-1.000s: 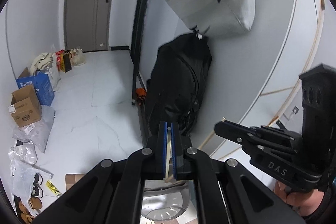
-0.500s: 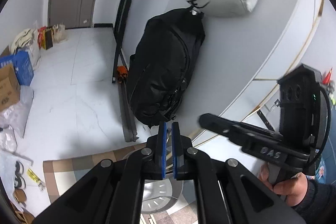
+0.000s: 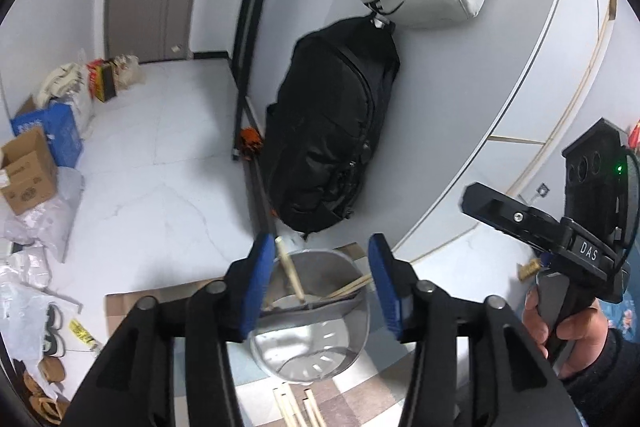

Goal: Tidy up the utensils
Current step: 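Open both grippers above the holder to drop the sticks in, then lower both open grippers down to the wooden stick pile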

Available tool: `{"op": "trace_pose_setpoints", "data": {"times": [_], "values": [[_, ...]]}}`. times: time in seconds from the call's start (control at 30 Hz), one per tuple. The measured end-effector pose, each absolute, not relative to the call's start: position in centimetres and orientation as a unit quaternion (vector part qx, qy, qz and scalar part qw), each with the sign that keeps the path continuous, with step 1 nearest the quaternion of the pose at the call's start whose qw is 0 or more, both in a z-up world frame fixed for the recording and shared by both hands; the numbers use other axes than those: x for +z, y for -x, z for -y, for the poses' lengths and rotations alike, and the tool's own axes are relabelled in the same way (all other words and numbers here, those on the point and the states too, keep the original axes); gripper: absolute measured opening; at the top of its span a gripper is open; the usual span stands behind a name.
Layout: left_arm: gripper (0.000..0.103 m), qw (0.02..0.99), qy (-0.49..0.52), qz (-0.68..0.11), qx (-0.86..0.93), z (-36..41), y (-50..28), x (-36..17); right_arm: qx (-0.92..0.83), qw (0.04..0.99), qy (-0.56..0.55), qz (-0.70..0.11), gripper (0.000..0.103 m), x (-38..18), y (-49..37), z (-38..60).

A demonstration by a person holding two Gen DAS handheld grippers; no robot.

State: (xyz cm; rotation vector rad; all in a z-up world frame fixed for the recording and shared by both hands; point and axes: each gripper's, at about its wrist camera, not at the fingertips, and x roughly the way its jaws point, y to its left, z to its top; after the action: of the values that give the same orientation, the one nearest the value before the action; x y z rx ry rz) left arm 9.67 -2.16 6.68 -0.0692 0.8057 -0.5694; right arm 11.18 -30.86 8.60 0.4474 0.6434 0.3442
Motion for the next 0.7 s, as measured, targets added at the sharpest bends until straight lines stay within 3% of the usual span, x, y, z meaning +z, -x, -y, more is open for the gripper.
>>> {"op": "trace_pose_setpoints", "data": {"times": [0.03,0.1,0.17,0.3,0.7], "values": [[0.05,0.885,0.027,-0.383,-0.263,1.9,-8.8,6.7,0.161,0.911,-0.216,-0.312,0.091,8.2,-10.7,31.1],[0.064,0.89,0.021,-0.379,-0.252,1.7,-8.3,6.3,0.162,0.907,-0.218,-0.321,0.091,7.5,-10.0,31.1],[0.07,0.897,0.015,-0.376,-0.234,1.3,-7.1,5.7,0.16,0.908,-0.211,-0.326,0.091,6.8,-9.0,31.0],[0.07,0.898,0.01,-0.39,-0.204,0.7,-5.7,4.0,0.159,0.908,-0.194,-0.335,0.099,5.5,-6.9,30.5],[0.07,0.896,0.013,-0.419,-0.145,-0.8,-2.7,-0.9,0.178,0.906,-0.184,-0.336,0.103,3.2,-2.7,29.1]]}}
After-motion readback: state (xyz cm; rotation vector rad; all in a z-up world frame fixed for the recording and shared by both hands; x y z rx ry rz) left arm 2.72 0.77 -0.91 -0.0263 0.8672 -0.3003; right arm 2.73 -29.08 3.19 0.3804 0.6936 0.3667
